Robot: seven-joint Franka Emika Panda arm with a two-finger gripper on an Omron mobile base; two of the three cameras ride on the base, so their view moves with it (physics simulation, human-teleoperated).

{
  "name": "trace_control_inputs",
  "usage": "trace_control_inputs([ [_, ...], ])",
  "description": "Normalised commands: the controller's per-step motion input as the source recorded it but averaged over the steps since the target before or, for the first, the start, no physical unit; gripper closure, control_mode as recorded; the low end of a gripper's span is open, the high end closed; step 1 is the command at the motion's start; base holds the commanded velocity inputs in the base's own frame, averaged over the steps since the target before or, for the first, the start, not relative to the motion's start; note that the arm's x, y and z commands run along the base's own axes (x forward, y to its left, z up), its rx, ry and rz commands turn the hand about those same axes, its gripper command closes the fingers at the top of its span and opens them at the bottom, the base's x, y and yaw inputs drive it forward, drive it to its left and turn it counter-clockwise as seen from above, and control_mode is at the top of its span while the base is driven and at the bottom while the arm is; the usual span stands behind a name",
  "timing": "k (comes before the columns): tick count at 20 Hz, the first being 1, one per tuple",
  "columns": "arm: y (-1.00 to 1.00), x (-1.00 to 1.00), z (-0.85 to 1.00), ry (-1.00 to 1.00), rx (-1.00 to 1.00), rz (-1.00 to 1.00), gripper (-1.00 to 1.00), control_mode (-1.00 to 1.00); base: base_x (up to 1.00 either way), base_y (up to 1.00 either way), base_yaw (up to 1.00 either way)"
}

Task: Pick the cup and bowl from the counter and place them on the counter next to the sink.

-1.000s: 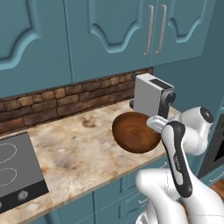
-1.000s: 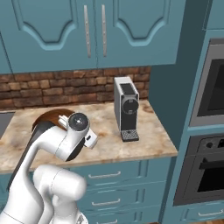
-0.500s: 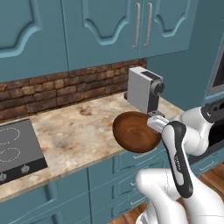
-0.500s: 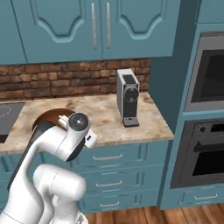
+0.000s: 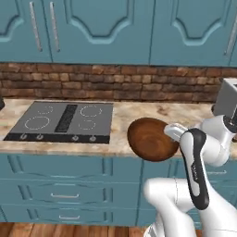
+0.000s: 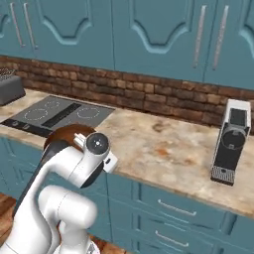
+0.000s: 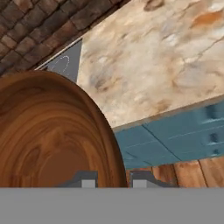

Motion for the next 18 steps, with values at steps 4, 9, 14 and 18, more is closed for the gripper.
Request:
trace_control_inputs([
  [4,0.0,0.0,0.0,0.0,0.0,0.0,1.0,1.0,0.0,0.03,1.0],
  [9,0.0,0.0,0.0,0.0,0.0,0.0,1.0,1.0,0.0,0.04,1.0],
  [14,0.0,0.0,0.0,0.0,0.0,0.0,1.0,1.0,0.0,0.01,1.0],
  [18,0.0,0.0,0.0,0.0,0.0,0.0,1.0,1.0,0.0,0.0,1.0],
])
